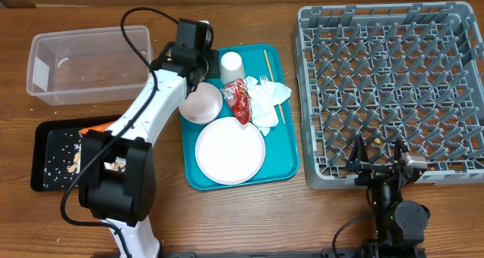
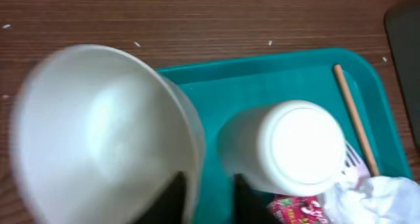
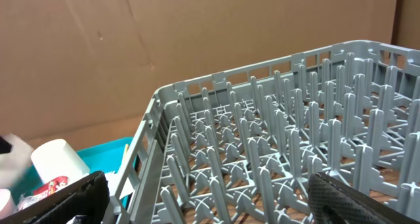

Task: Sort waste into correct bins and load items into the dishwasher rack
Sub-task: 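Place the emptied bowl back on the teal tray, then grasp the white tissues on the teal tray with the left gripper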

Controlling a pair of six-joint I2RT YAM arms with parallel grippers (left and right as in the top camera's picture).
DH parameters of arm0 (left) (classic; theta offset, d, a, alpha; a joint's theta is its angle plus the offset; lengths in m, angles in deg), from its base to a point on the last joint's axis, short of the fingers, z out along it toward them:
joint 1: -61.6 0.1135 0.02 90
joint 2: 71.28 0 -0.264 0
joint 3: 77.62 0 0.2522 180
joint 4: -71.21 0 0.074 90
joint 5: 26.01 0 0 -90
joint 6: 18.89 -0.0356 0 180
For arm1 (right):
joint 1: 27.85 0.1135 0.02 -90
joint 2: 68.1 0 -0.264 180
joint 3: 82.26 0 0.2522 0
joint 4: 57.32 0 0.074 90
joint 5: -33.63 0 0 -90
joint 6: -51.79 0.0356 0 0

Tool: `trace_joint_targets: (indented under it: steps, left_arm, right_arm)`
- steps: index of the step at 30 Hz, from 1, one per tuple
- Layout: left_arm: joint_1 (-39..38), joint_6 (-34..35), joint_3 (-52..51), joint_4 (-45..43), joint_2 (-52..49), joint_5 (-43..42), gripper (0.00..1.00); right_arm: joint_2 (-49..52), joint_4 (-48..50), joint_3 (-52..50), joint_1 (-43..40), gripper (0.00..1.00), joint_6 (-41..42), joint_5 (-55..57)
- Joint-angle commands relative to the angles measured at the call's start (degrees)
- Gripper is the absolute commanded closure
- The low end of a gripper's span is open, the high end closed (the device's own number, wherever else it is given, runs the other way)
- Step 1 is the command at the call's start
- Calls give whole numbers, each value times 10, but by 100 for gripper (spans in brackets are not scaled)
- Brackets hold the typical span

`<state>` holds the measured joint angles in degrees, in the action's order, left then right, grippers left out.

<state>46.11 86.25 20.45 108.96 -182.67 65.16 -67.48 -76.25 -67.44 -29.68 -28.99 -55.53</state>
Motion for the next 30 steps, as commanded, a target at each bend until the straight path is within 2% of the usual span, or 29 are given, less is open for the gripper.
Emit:
trace_joint_targets:
  steps: [1, 2, 7, 15, 18, 22, 27, 30]
  left_arm:
    - [-11, 3, 10, 0, -3, 8, 29]
    - [-12, 2, 10, 0, -3, 8, 25]
    - [-12, -4, 16, 21, 3, 9, 25]
    - [-19, -3, 92, 143, 49, 0, 20]
    - [-25, 1, 109, 174, 61, -46, 20]
    - [-48, 62, 110, 211, 53, -139, 21]
    - [-91, 128, 109, 228, 27, -134, 18]
    - [-123, 160, 109, 224, 2, -96, 17]
  right_arm:
    - [-4, 4, -6, 3, 0, -1, 1]
    - [-4, 4, -6, 3, 0, -1, 1]
    - [-4, 4, -6, 3, 0, -1, 1]
    - [-4, 4, -6, 3, 0, -1, 1]
    - [-4, 4, -6, 3, 0, -1, 1]
    - [-4, 4, -6, 3, 0, -1, 1]
    - [-4, 4, -6, 3, 0, -1, 1]
    - [-4, 4, -6, 3, 0, -1, 1]
